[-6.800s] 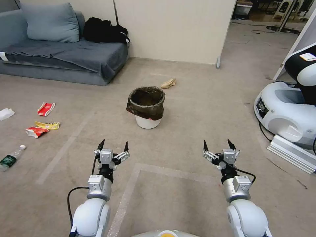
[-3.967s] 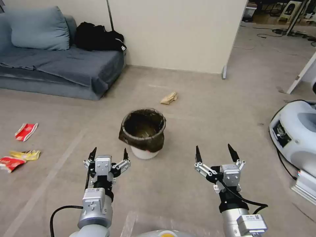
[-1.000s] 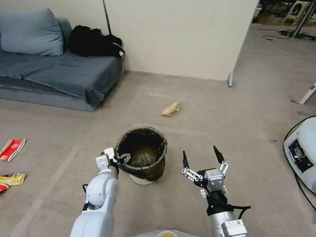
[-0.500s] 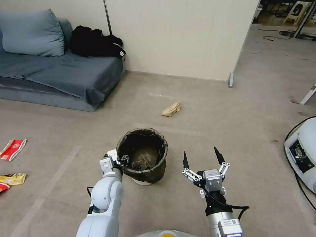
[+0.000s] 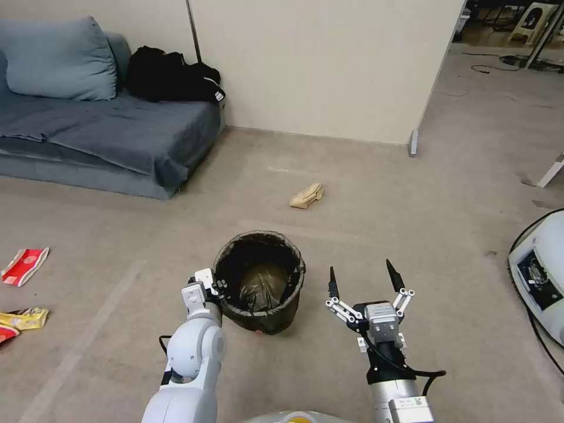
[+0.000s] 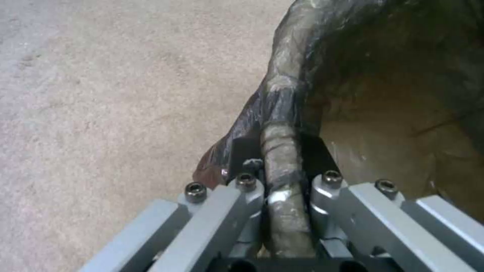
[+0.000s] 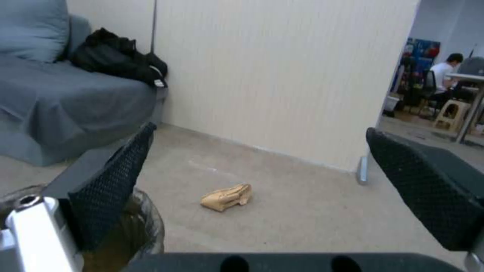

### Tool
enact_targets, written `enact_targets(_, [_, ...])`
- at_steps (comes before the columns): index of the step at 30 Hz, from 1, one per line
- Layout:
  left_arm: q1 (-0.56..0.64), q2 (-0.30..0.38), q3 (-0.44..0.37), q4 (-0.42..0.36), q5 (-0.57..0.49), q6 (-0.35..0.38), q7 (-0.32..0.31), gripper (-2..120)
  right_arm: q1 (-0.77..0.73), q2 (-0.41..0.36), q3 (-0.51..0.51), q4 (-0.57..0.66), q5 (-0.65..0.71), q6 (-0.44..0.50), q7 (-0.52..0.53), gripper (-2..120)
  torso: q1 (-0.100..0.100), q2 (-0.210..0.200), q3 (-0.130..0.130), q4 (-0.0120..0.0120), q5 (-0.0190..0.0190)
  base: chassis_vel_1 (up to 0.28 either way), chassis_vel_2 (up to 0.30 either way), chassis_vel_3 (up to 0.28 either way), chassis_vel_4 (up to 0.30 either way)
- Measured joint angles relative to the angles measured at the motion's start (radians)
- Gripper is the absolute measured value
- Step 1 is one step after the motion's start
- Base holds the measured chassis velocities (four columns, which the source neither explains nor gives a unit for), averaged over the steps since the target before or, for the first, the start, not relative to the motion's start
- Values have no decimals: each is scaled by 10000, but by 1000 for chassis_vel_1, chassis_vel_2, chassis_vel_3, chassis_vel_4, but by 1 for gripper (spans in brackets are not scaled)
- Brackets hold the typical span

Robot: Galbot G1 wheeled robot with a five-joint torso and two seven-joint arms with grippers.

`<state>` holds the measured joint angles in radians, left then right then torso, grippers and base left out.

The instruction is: Pick up the trash bin, then pick up the garbage from the floor and place it into the trash bin.

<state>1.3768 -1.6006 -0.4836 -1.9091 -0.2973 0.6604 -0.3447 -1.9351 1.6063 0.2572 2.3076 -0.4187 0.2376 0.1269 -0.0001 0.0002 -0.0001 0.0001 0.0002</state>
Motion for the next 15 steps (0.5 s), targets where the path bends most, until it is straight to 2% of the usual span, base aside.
enact_targets(9, [134, -84, -67, -250, 143, -58, 0, 3, -8, 2, 0, 18, -81, 203, -45, 100, 1, -2, 3, -4, -12, 0, 0, 0, 0])
enact_targets(15, [459, -81, -159, -981, 302, -133, 6, 1, -11, 4, -1, 16, 63, 480, -81, 100, 2, -4, 5, -8, -16, 0, 0, 0, 0])
